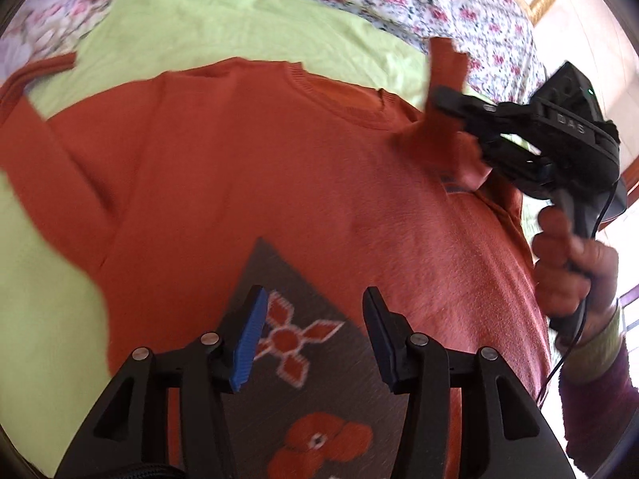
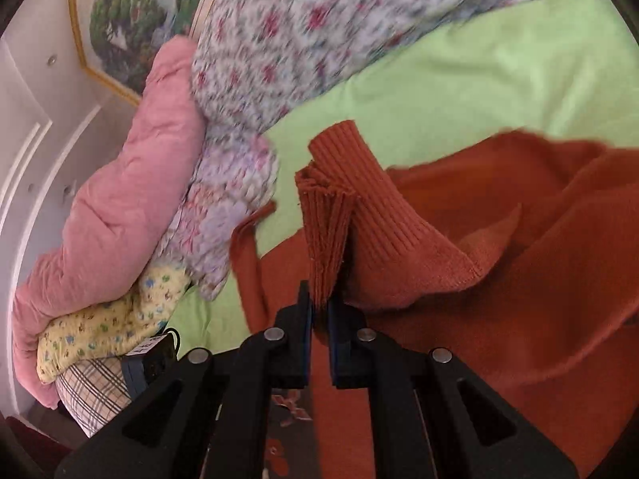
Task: Fold small clothes
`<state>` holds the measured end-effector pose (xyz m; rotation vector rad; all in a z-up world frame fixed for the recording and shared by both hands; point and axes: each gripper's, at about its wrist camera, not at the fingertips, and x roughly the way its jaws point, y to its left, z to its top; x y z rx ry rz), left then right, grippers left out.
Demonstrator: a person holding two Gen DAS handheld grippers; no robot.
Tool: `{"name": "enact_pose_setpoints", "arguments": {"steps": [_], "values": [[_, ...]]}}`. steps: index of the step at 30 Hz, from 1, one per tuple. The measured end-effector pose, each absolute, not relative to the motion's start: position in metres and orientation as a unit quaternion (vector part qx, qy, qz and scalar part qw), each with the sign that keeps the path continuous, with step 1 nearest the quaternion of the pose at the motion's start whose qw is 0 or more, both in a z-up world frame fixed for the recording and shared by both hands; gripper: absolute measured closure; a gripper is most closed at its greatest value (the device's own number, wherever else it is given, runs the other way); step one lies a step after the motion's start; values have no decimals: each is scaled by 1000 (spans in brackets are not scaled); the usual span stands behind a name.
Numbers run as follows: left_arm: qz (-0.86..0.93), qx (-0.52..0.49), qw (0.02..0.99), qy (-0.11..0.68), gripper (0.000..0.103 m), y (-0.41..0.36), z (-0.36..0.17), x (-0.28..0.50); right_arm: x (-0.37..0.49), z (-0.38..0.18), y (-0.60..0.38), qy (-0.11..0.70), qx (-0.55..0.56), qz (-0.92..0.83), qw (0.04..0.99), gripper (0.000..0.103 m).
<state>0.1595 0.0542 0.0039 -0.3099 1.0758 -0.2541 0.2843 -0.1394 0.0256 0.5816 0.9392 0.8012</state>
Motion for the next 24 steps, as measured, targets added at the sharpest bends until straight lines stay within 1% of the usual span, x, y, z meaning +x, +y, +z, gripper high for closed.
{"name": "enact_pose_setpoints", "arguments": {"steps": [5, 7, 9, 10, 11, 13, 14, 15, 19, 23, 24], "values": [[-107, -174, 836, 510, 53, 78, -2, 150, 292, -2, -71, 472, 257, 400, 742, 94], [-107, -187, 833, 509, 53, 86, -3, 149, 293, -14, -62, 491, 259, 399, 730, 91], [-108, -195, 832, 508, 53, 91, -4, 151, 294, -27, -58, 513, 266, 396, 714, 85], [-108, -195, 832, 507, 52, 91, -3, 151, 292, -30, -59, 516, 271, 396, 710, 72], [-109, -196, 833, 506, 52, 92, -3, 153, 290, -31, -63, 514, 276, 398, 708, 55], [-112, -193, 835, 504, 43, 92, -1, 158, 288, -28, -72, 505, 279, 397, 714, 41], [-113, -190, 836, 502, 41, 90, 0, 164, 285, -24, -78, 498, 281, 395, 719, 41], [-113, -187, 837, 501, 37, 90, 0, 171, 281, -19, -88, 490, 284, 392, 725, 41], [-102, -193, 835, 505, 30, 86, -8, 203, 265, 0, -132, 464, 294, 363, 753, 41], [-104, -251, 819, 505, 30, 95, -23, 239, 245, 11, -181, 441, 309, 319, 780, 41], [-102, -258, 820, 500, 32, 97, -24, 246, 241, 12, -190, 436, 315, 308, 785, 41]]}}
